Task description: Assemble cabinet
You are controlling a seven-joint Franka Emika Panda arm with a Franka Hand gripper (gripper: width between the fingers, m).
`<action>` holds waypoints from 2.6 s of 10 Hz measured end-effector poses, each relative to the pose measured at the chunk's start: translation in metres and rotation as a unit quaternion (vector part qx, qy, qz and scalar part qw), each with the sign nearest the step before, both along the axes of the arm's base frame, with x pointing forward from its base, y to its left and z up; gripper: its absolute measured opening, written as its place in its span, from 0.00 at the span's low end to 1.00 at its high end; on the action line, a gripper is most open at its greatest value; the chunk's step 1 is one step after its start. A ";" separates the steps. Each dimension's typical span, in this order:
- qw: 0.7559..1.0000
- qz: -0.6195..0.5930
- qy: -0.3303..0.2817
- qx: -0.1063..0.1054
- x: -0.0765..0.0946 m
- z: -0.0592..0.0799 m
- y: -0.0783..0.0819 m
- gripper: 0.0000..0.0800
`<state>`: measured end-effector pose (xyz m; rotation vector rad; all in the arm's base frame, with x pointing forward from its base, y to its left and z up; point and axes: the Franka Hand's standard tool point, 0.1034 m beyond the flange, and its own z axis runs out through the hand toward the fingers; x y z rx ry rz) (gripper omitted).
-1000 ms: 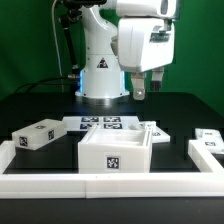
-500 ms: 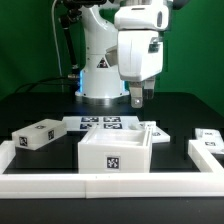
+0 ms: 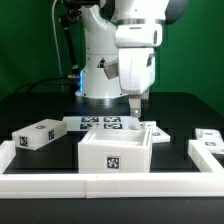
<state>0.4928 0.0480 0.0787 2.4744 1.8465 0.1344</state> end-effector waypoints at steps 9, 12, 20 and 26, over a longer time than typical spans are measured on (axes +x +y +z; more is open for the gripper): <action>1.000 -0.005 0.017 0.009 -0.009 -0.048 -0.001 1.00; 1.000 -0.006 0.017 0.009 -0.009 -0.049 -0.002 0.84; 1.000 -0.007 0.018 0.009 -0.009 -0.049 -0.002 0.04; 0.998 0.055 0.034 -0.003 -0.001 -0.046 0.004 0.04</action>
Offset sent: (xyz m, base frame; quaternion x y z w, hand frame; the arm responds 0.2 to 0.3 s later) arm -0.0063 0.0032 -0.0255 0.0045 0.0143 0.0050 0.9999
